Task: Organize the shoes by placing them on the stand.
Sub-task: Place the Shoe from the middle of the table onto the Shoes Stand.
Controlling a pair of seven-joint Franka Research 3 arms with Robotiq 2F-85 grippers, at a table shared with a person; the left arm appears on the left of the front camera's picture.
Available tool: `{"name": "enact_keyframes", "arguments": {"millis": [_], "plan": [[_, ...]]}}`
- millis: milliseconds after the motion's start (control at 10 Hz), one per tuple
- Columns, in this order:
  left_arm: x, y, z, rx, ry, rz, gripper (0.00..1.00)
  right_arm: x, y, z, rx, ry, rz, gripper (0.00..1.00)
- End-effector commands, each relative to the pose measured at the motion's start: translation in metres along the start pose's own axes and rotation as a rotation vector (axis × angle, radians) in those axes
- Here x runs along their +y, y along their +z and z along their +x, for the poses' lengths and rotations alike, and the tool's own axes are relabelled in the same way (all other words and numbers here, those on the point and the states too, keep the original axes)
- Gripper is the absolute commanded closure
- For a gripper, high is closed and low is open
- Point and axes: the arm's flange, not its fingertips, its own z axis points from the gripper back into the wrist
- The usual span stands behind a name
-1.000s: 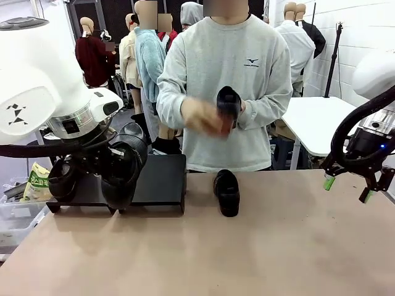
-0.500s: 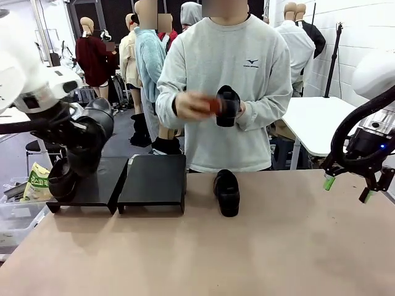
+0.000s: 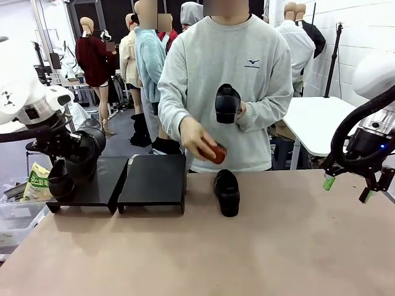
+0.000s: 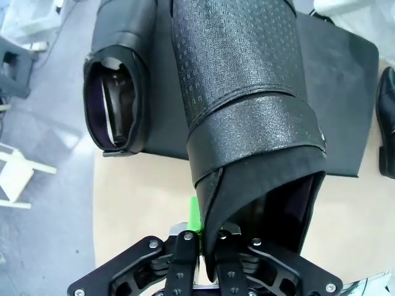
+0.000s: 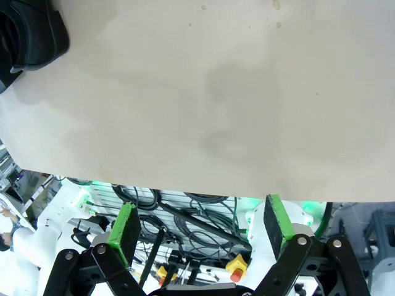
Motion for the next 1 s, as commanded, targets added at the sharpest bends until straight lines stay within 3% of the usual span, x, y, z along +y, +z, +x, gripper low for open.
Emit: {"name": "enact_keyframes", "arguments": {"millis": [0,100,200,500,700,900], "plan": [[0.006,0.0,0.013,-0.006,-0.017,-0.045,1.0,-0.001,-0.001,-0.002,-0.001,-0.01,-0.018,0.0],[0.001,0.004,0.009,-0.033,0.023,-0.039,1.0,-0.001,-0.001,-0.002,-0.001,-0.01,-0.018,0.0],[0.002,-0.008,0.002,0.017,0.001,-0.01,1.0,-0.001,-0.001,-0.002,-0.001,-0.01,-0.018,0.0],[0.0,-0.011,0.002,0.023,0.005,-0.018,1.0,-0.001,-0.001,-0.002,-0.001,-0.01,-0.018,0.0],[0.008,-0.037,0.028,0.004,-0.14,-0.078,1.0,-0.001,-0.001,-0.002,-0.001,-0.01,-0.018,0.0],[0.014,-0.05,0.039,0.033,-0.186,-0.114,1.0,-0.001,-0.001,-0.002,-0.001,-0.01,-0.018,0.0]]}}
